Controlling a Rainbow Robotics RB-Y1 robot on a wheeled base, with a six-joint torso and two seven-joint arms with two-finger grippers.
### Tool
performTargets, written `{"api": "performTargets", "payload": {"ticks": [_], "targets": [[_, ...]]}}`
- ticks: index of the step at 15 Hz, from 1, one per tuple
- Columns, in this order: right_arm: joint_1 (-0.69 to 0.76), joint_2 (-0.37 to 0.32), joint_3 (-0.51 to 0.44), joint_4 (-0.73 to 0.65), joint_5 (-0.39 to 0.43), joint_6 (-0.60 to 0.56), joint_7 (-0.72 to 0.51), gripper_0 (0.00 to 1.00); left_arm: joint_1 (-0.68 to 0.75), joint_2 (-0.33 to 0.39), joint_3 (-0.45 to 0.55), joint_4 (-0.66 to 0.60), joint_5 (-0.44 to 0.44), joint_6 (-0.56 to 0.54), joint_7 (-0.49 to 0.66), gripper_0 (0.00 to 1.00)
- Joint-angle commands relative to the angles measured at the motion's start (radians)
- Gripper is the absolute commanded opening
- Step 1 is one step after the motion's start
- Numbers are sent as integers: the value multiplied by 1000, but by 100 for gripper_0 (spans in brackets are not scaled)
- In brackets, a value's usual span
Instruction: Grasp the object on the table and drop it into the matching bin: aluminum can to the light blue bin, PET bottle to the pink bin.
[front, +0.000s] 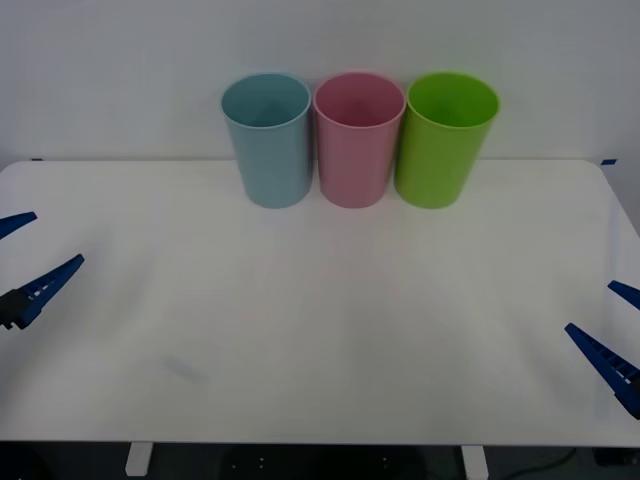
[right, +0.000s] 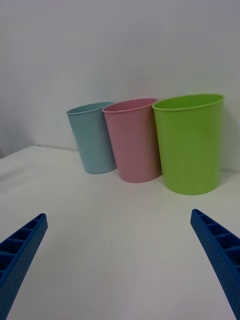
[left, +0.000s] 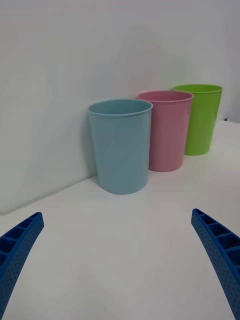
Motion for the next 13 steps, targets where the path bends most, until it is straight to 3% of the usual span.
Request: {"api": "performTargets", "payload": {"ticks": [1, 5, 13], "targets": [[0, 0, 0, 0, 0, 0, 0, 100, 79, 0, 17, -47, 42, -3, -2, 100], [0, 0, 0, 0, 0, 0, 0, 100, 147, 0, 31, -90, 85, -8, -1, 100], [0, 0, 0, 0, 0, 0, 0, 100, 167, 0, 40, -101, 88, -11, 11, 100]]}}
